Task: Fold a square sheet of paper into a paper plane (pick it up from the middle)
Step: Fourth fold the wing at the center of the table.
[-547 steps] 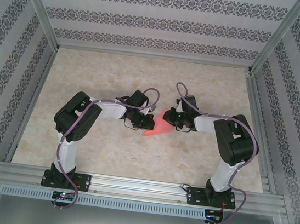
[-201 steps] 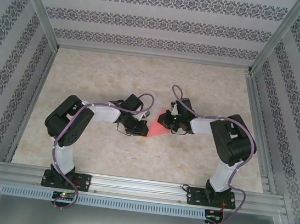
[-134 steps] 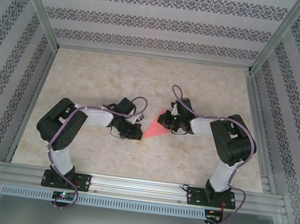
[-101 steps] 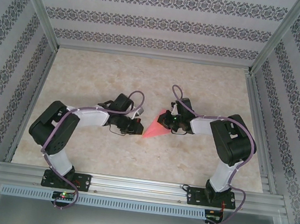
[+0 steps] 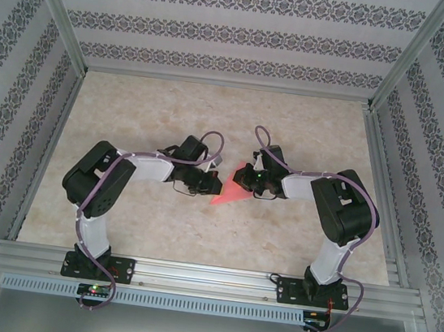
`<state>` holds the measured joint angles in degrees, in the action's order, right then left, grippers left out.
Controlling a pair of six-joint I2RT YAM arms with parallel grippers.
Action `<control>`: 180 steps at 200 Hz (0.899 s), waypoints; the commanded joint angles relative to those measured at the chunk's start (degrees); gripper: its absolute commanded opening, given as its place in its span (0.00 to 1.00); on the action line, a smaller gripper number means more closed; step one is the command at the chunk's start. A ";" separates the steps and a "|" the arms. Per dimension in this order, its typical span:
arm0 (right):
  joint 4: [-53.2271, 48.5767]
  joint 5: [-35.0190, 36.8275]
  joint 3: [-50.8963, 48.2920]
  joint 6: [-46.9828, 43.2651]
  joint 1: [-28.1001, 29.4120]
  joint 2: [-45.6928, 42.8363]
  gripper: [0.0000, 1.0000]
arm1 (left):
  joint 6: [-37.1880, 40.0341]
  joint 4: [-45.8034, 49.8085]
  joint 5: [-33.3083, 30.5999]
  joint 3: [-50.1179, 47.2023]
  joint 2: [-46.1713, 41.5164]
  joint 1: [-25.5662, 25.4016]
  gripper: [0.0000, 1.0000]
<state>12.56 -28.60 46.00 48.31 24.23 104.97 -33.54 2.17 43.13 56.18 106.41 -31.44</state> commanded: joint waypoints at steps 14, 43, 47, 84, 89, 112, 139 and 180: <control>-5.51 5.33 -1.80 -0.05 -0.23 4.37 0.07 | -0.35 0.75 0.58 3.54 2.68 -0.55 0.05; -5.53 5.38 -1.73 0.07 -0.20 4.59 0.07 | 0.89 3.46 -0.77 5.09 4.64 -1.58 0.04; -5.68 5.46 -1.76 0.11 -0.23 4.63 0.07 | 1.20 4.18 -1.25 5.33 4.96 -1.68 0.04; -6.16 5.75 -1.89 -0.06 -0.49 4.54 0.07 | 3.98 8.42 -5.17 4.14 5.15 -2.05 0.03; -6.19 5.87 -2.03 -0.07 -0.53 4.46 0.07 | 4.13 8.68 -5.33 3.68 4.92 -2.05 0.03; -6.44 5.89 -2.32 -0.31 -0.67 4.10 0.07 | 4.51 9.22 -5.40 1.60 3.92 -1.99 0.02; -6.58 5.73 -2.39 -0.50 -0.72 3.87 0.07 | 4.56 8.99 -4.80 -2.11 2.29 -1.01 0.02; -6.50 5.74 -2.63 -0.60 -0.81 3.93 0.07 | 0.90 4.00 -1.73 -11.07 -1.56 0.85 0.01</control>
<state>13.17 -28.84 46.02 48.31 24.14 105.23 -31.07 1.37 41.50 51.48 106.17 -31.57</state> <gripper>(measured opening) 0.071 0.064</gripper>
